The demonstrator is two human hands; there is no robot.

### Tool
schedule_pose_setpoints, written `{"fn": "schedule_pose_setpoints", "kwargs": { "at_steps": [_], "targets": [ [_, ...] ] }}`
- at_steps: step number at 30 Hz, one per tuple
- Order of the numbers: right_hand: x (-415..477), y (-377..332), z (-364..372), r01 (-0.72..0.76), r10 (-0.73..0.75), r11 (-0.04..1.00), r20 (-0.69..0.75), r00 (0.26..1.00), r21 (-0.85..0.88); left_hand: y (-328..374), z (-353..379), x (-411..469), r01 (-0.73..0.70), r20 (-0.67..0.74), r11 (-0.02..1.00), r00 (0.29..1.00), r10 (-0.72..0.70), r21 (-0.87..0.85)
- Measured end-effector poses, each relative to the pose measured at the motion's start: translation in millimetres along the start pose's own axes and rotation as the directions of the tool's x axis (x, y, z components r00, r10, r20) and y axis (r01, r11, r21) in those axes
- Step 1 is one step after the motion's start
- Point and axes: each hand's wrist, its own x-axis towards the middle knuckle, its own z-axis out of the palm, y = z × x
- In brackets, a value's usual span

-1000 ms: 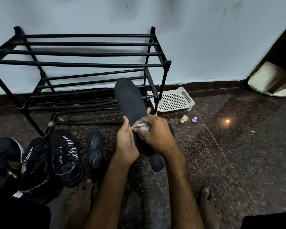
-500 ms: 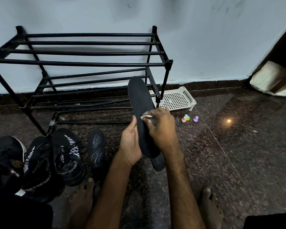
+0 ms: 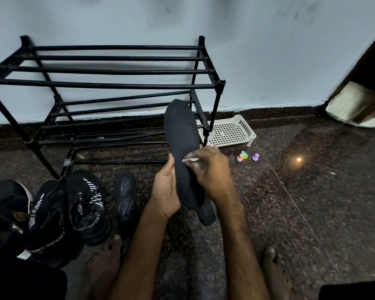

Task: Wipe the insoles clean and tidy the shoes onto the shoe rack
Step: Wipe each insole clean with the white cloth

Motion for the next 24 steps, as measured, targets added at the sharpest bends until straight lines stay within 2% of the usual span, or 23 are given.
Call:
{"fn": "schedule_pose_setpoints", "kwargs": {
  "at_steps": [1,3,4,5,6,8,10,12,14,16,18,20,22,23,24],
  "targets": [
    [-3.9,-5.8,-0.9,0.017,-0.026,0.997,0.126,0.992,0.075,1.4,-0.2,0.1,-0.011,-0.002,1.0,1.0,0.011,0.001],
    [-8.6,-12.0,-4.4,-0.041,-0.023,0.986,0.371,0.929,0.163,2.5,-4.4,2.2,-0.017,-0.019,1.0,1.0,0.017,-0.021],
    [-8.6,-10.8,-4.8,-0.058,-0.016,0.984,0.413,0.911,0.167,2.8,-7.4,2.7,-0.019,-0.018,0.999,1.0,0.019,-0.029],
    [-7.3,-8.0,-4.7,-0.063,0.0,0.986,0.384,0.923,0.152,3.1,-8.1,1.8,-0.017,-0.015,0.999,1.0,0.017,-0.031],
    [-4.5,-4.1,-4.1,-0.061,0.021,0.99,0.297,0.955,0.126,2.4,-9.6,1.2,-0.01,-0.005,0.999,1.0,0.009,-0.033],
    [2.7,5.4,-2.7,-0.06,0.057,0.996,0.045,0.997,0.071,0.0,-9.0,-0.8,0.033,0.023,0.999,0.999,-0.032,-0.028],
    [11.8,12.9,-3.9,-0.104,0.11,0.993,-0.119,0.987,0.057,-1.9,-9.4,-2.4,0.07,0.052,0.997,0.996,-0.068,-0.031],
    [18.3,20.0,-6.6,-0.122,0.13,0.991,-0.172,0.977,0.052,-3.3,-12.2,-3.5,0.099,0.052,0.994,0.994,-0.097,-0.034],
    [18.0,22.2,-6.9,-0.096,0.103,0.994,-0.143,0.984,0.058,-3.0,-13.2,-3.9,0.108,0.042,0.994,0.993,-0.106,-0.027],
    [8.9,17.6,-1.2,-0.059,0.06,0.997,-0.02,0.998,0.046,-0.3,-14.9,-1.8,0.083,0.003,0.996,0.997,-0.083,-0.016],
    [-5.3,11.7,6.1,-0.064,0.055,0.996,0.17,0.984,0.054,3.7,-19.0,4.6,0.05,-0.049,0.998,0.998,-0.049,0.027],
    [-17.9,8.2,9.6,-0.14,0.085,0.985,0.412,0.907,0.104,9.3,-24.3,10.9,0.039,-0.096,0.998,0.995,-0.035,0.045],
    [-26.5,9.4,7.9,-0.238,0.104,0.961,0.615,0.782,0.139,15.1,-32.9,14.0,0.037,-0.151,0.999,0.988,-0.031,0.032],
    [-29.4,12.8,4.5,-0.278,0.108,0.946,0.651,0.752,0.164,17.5,-38.8,15.1,0.038,-0.18,0.999,0.983,-0.033,0.02],
    [-32.0,19.0,0.7,-0.314,0.121,0.929,0.641,0.758,0.196,19.2,-46.3,16.1,0.041,-0.208,0.999,0.977,-0.036,0.018]
  ]
}}
